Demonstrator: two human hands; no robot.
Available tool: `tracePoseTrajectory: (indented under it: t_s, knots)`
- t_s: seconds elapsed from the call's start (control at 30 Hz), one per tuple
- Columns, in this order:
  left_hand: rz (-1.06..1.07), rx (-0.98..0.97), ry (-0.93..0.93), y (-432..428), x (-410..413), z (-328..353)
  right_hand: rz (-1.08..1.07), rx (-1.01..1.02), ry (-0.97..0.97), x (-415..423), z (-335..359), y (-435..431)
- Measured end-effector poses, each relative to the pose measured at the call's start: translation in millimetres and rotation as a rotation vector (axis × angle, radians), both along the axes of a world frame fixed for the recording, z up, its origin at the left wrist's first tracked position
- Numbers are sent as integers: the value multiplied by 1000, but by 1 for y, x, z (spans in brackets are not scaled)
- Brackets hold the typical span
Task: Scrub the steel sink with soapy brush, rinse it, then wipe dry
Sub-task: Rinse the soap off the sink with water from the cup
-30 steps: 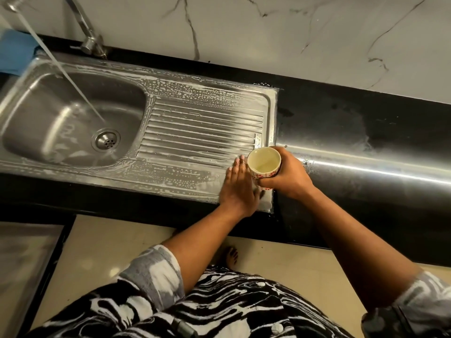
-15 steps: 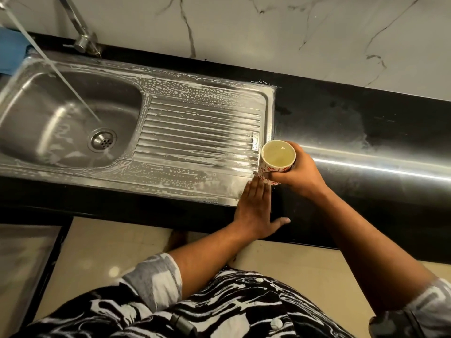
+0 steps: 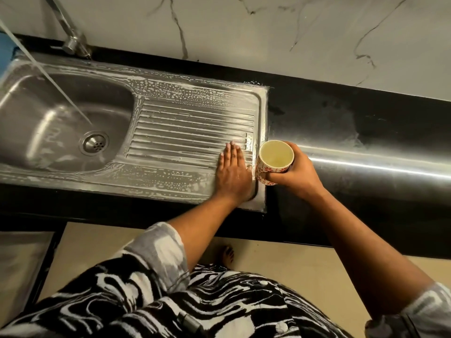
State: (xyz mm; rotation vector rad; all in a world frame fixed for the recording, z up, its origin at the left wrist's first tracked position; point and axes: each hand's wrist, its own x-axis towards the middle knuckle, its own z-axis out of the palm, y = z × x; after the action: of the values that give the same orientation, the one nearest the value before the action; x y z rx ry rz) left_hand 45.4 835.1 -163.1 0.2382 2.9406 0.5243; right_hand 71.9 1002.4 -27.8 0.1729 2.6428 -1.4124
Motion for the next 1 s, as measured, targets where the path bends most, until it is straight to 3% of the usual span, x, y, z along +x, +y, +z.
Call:
tracePoseTrajectory:
  t_s: [0.13, 0.23, 0.57, 0.73, 0.87, 1.0]
  knots:
    - [-157, 117, -51, 19, 39, 10, -5, 7, -6, 0, -4, 4]
    - [-225, 61, -106, 31, 62, -2, 1, 18, -16, 0, -6, 4]
    - [-209, 29, -87, 6, 35, 4, 41, 167, -24, 1, -2, -16]
    - [-376, 4, -13, -12, 30, 6, 61, 270, -59, -2, -4, -28]
    - [-149, -22, -81, -33, 20, 6, 47, 306, -73, -6, -5, -34]
    - [-71, -110, -142, -58, 9, 7, 32, 314, -87, -7, -5, -37]
